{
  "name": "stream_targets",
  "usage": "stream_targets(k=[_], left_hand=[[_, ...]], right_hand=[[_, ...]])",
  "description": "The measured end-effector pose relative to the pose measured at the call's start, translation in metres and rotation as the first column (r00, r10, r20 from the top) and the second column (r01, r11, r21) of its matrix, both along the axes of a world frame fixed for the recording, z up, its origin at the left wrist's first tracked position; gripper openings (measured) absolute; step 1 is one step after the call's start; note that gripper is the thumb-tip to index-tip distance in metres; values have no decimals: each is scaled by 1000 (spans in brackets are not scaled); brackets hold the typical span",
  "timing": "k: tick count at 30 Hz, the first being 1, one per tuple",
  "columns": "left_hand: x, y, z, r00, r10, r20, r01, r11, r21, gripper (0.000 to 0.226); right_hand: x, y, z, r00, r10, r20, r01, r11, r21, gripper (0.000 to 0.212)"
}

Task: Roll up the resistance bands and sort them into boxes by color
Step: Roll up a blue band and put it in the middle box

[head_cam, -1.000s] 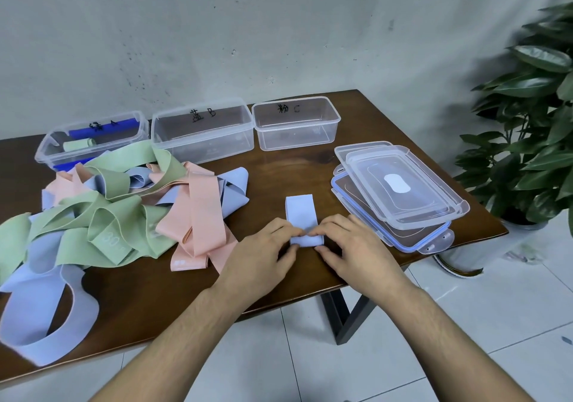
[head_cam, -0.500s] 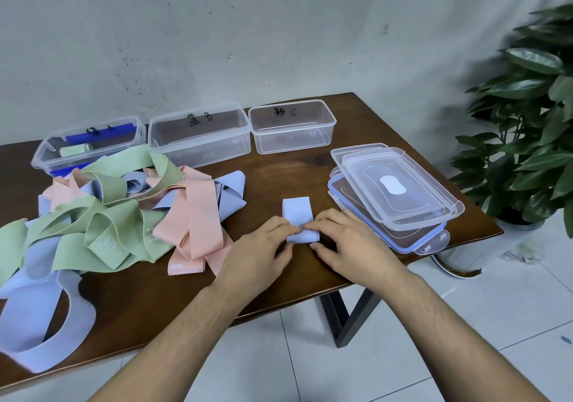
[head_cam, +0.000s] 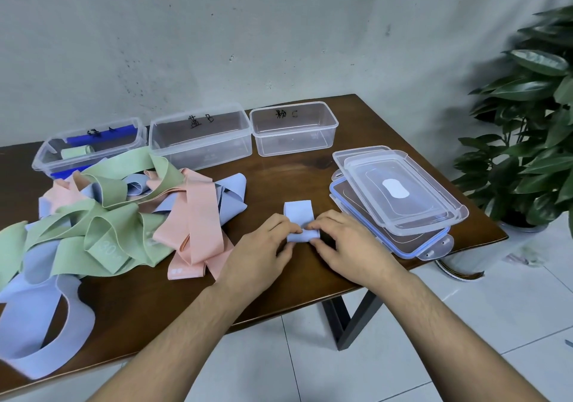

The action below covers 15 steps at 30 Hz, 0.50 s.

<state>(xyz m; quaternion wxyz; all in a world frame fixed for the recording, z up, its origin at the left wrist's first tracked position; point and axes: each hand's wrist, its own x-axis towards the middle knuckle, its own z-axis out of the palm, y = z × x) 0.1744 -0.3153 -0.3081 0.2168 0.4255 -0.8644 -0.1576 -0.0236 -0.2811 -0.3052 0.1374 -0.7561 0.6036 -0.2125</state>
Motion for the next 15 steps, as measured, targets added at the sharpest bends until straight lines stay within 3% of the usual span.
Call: stream_targets(k=[6, 15], left_hand=[[0, -9, -2, 1000, 17, 4, -17, 1000, -11, 25], [-8, -16, 3, 997, 44, 62, -46, 999, 27, 35]], right_hand=[[-1, -1, 1, 1000, 0, 5, 0, 998, -61, 31], [1, -13, 5, 1000, 0, -23, -1, 1000, -20, 27]])
